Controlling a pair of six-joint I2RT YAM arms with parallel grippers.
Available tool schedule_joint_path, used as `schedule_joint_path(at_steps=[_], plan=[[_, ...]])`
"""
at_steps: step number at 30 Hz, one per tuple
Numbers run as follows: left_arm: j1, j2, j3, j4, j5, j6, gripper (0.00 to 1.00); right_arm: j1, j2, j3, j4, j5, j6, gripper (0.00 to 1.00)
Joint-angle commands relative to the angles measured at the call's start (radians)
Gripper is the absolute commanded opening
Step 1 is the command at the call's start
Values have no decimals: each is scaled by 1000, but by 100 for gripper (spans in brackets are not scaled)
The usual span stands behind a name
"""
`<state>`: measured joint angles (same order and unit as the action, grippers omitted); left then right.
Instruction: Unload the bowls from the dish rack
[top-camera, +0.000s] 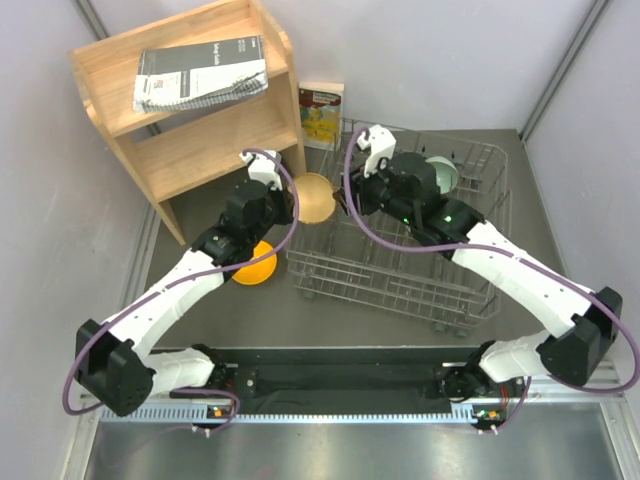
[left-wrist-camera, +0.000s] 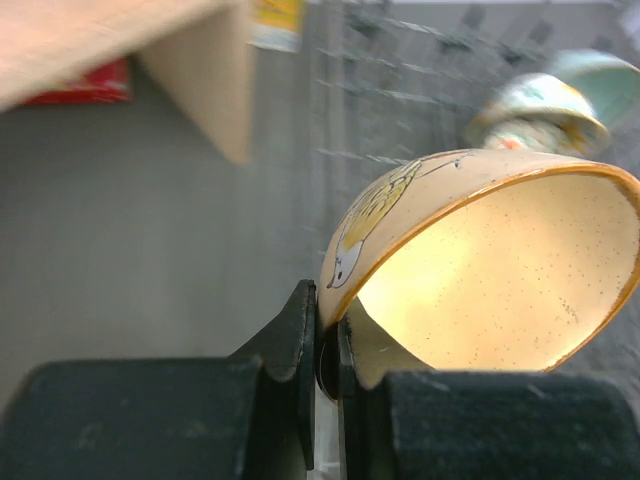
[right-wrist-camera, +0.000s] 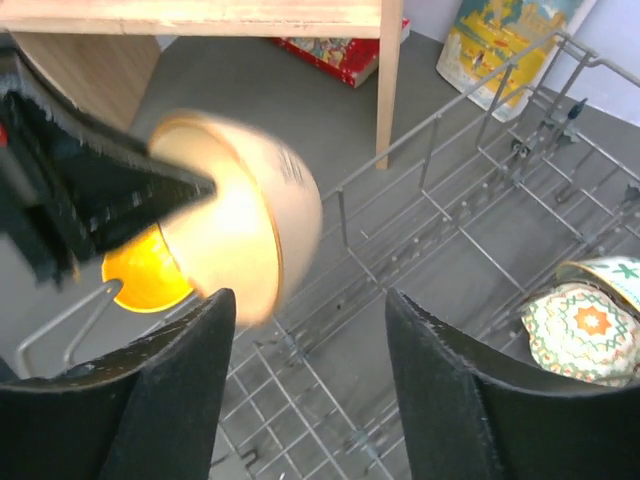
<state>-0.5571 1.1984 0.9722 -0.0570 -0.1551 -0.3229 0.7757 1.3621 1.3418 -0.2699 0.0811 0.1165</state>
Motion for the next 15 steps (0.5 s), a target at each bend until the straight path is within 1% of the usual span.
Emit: schedule_joint_path(at_steps=[1,5,8,11,15], plan=[[17,-72,114,-29,-230,36,0,-6,-110,-39,46,22,3,59],[66,-106,103,-101,-282,2,0,-26,-164,-61,12,123,9,59],[115,-115,68,-141,-299,-10,0,-49,-196,-88,0,189,8,59],[155,-117,14,-159,-258,-42,0,-82,-221,-130,-2,187,15,54],[201,-96,-46,-219,-224,-120,0,-131,-231,-173,-12,181,25,54]])
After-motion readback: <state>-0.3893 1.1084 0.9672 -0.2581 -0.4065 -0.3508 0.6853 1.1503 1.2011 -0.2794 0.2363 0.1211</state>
